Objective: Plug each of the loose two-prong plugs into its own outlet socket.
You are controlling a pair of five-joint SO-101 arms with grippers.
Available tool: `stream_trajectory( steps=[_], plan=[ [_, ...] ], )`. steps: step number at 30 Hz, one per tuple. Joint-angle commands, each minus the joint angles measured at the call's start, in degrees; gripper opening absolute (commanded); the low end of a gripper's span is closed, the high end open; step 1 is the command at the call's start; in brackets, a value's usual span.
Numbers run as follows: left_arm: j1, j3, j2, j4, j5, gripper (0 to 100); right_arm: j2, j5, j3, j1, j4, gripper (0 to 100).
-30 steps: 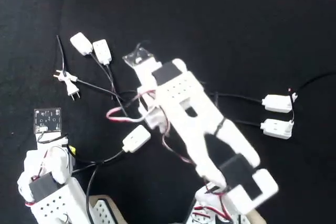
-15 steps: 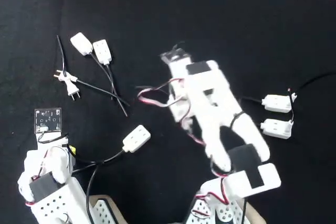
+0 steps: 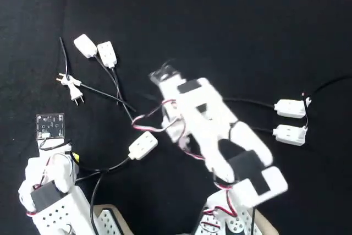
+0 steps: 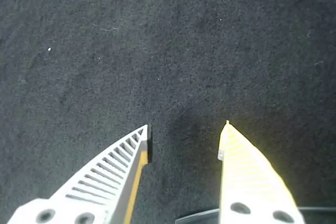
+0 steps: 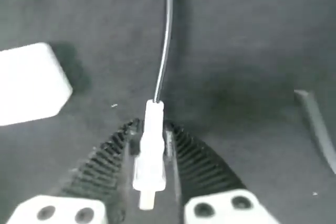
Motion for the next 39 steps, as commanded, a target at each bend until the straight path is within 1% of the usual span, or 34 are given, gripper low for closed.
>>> stream_trajectory(
  steps=[1,4,6,7,10,12,14,17,21,24,35,37,39],
  plan=[
    [-0.57,-0.4,-0.44,0.35,-0.53,22,5.41,0.26,-2.33,-1.67,-0.26,1.3],
    [-0.66,-0.4,-0.44,0.35,-0.53,22,13.85,0.26,-8.13,-0.97,2.46,1.6],
    [-0.66,-0.4,-0.44,0.35,-0.53,22,18.59,0.26,-13.05,-0.88,6.07,3.1],
    [-0.66,-0.4,-0.44,0.35,-0.53,22,20.44,0.26,-15.52,-1.05,8.18,6.0],
    [-0.66,-0.4,-0.44,0.35,-0.53,22,24.04,0.35,-21.76,-1.05,14.33,19.7],
    [-0.66,-0.4,-0.44,0.35,-0.53,22,25.63,0.26,-25.1,-1.05,17.85,24.4],
    [-0.66,-0.4,-0.44,0.35,-0.53,22,27.12,0.18,-28.18,-1.05,22.24,23.0],
    [-0.66,-0.4,-0.44,0.35,-0.53,22,29.23,-1.85,-32.75,-1.05,28.22,17.0],
    [-0.75,-0.4,-0.44,0.35,-0.53,22,32.66,-2.11,-37.67,-1.05,32.53,8.7],
    [-0.75,-0.4,-0.44,0.35,-0.53,22,34.77,-1.93,-38.55,-1.05,32.79,5.0],
    [-0.75,-0.4,-0.44,0.35,-0.53,22,35.82,-1.85,-38.73,-1.05,32.88,4.2],
    [-0.75,-0.4,-0.44,0.35,-0.53,22,35.74,-1.76,-38.73,-1.05,32.79,1.2],
    [-0.75,-0.4,-0.44,0.35,-0.53,22,35.38,-1.76,-38.81,-1.05,32.7,1.2]
  ],
)
